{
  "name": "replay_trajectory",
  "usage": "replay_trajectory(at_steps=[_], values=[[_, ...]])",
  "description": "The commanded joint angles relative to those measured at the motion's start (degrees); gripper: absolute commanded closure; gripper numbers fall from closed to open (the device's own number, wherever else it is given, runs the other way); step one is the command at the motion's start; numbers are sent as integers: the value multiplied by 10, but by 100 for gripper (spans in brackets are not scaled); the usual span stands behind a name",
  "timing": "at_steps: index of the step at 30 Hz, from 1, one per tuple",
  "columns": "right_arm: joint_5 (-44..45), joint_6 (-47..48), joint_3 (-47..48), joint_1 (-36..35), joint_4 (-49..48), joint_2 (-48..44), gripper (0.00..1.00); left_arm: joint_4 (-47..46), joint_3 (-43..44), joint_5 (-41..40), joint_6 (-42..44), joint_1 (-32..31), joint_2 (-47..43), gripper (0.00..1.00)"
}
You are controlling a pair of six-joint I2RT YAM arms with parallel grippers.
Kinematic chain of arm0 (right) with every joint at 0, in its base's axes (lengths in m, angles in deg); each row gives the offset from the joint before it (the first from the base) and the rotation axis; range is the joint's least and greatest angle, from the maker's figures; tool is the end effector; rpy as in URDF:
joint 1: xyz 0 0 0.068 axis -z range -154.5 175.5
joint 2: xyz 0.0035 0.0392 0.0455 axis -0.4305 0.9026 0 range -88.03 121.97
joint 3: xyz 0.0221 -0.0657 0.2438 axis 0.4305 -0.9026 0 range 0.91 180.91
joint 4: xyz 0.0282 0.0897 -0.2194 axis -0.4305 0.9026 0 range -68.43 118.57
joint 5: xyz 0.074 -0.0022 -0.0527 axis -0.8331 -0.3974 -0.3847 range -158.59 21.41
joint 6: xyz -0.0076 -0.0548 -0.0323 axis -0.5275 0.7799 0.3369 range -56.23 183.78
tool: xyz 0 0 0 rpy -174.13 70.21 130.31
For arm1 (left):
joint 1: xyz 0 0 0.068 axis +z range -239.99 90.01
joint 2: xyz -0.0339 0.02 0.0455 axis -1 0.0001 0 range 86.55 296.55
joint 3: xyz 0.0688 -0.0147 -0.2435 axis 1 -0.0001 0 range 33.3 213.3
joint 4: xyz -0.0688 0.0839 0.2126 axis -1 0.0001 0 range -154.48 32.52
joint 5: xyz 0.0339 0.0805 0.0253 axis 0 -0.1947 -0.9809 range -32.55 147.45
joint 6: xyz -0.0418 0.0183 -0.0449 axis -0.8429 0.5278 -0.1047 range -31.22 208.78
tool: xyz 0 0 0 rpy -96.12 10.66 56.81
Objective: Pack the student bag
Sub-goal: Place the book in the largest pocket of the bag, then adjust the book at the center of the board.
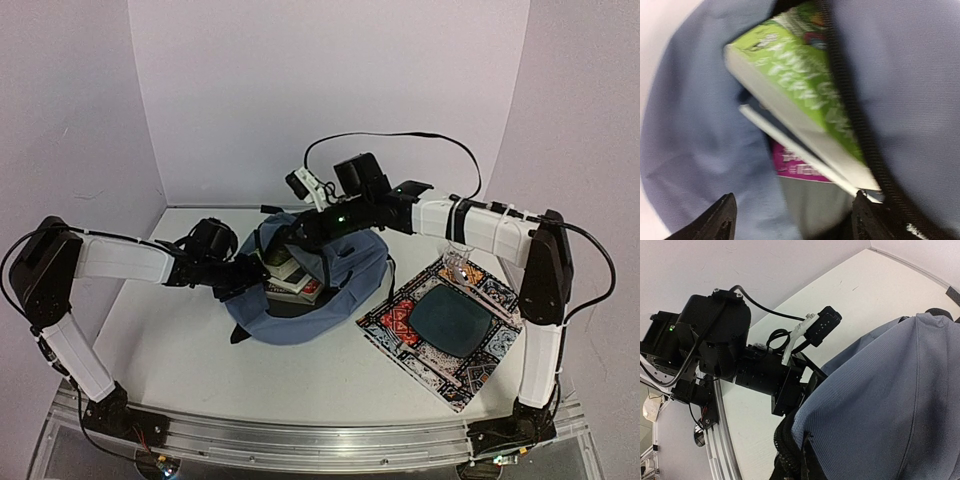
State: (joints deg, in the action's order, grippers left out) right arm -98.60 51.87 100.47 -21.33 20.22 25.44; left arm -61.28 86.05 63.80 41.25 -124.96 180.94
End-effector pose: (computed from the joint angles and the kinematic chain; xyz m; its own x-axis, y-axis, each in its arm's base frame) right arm 0.2965 0.3524 0.3170 -0.3448 -0.1064 -0.9326 -0.9141 0.2641 0.3078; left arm 0.2680 -0.1941 0.1681 -0.8577 -0.2948 -0.4213 0.0017 0.8177 -0.5757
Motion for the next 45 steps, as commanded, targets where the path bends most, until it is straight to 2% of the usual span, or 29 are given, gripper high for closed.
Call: replay_trajectory(at_steps=[1,9,14,19,23,28,31,35,38,45], values=[[-14,-5,-2,-9,-16,2,100,57,16,-67,27,-22,-6,15],[-16,-9,10,-17,-16,16,100,91,82,-147,45,-46,81,12],[-13,-10,5,-20,-16,12,100,145,107,-215,60,-49,107,15],[-8,-9,-6,-21,-17,2,100,178,92,-280,65,-49,88,29],[-7,-11,-8,-22,-20,0,100,188,86,-298,68,-49,87,49],[-6,-12,-7,-25,-21,0,100,197,80,-307,68,-48,78,79],[-4,-12,-11,-27,-21,-1,100,197,59,-299,60,-37,67,87],[0,-14,-20,-33,-20,1,100,186,-3,-246,35,7,51,88],[2,-14,-27,-43,-20,7,100,168,-51,-207,26,16,28,86],[9,-16,-52,-62,-20,17,100,133,-85,-119,28,65,-44,66]])
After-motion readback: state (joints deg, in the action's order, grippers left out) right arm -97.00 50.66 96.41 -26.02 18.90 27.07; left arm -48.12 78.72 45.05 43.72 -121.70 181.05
